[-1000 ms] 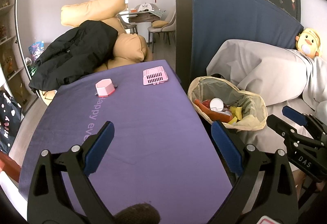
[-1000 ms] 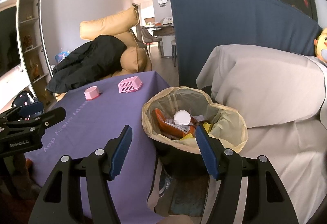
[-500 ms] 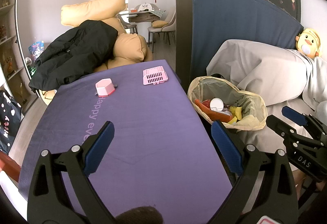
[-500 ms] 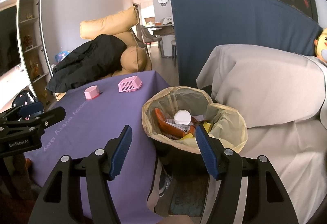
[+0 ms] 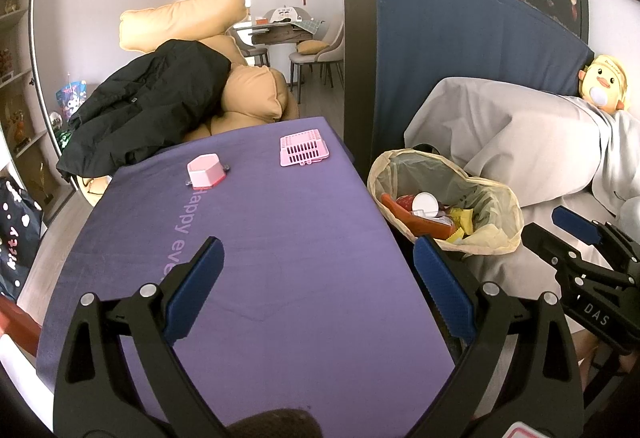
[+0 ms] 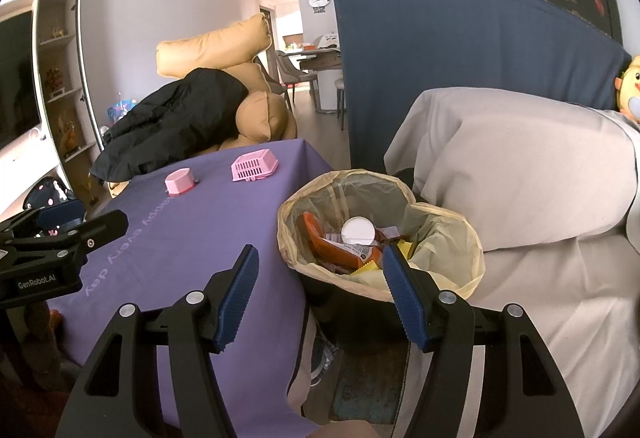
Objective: Collect trash
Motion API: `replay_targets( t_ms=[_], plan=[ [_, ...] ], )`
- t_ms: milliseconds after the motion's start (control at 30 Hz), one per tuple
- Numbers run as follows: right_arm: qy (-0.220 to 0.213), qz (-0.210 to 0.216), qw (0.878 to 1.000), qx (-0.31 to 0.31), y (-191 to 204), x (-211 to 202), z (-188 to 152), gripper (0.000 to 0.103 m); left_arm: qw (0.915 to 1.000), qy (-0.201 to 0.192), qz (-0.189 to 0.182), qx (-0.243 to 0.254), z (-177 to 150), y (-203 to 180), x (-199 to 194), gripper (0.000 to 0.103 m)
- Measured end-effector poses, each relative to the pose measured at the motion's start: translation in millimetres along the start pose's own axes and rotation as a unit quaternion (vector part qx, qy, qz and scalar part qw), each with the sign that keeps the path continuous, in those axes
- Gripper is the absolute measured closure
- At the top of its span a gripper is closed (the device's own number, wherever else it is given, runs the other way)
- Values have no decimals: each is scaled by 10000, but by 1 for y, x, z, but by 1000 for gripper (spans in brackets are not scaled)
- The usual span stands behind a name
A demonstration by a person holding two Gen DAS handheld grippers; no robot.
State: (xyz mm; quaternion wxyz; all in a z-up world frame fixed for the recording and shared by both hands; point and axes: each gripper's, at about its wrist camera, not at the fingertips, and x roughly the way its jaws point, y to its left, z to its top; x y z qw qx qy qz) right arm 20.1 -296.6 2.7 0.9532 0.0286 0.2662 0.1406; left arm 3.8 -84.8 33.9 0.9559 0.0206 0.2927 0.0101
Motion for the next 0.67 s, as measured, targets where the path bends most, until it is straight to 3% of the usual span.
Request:
replay_targets(
  t_ms=[433,600,667],
  plan=[
    [16,-16,10000,-23,0,0,0,42,9999,-27,-80,136,-2,-7,-1,12],
    [69,-72,9999,-61,-9,5,-1,42,9992,340,-106,157,-3,-4,15,12],
    [-96,-356,9993,-14,-32,4,1,42,9968,551,-450,367,-1,3,32,12]
  ],
)
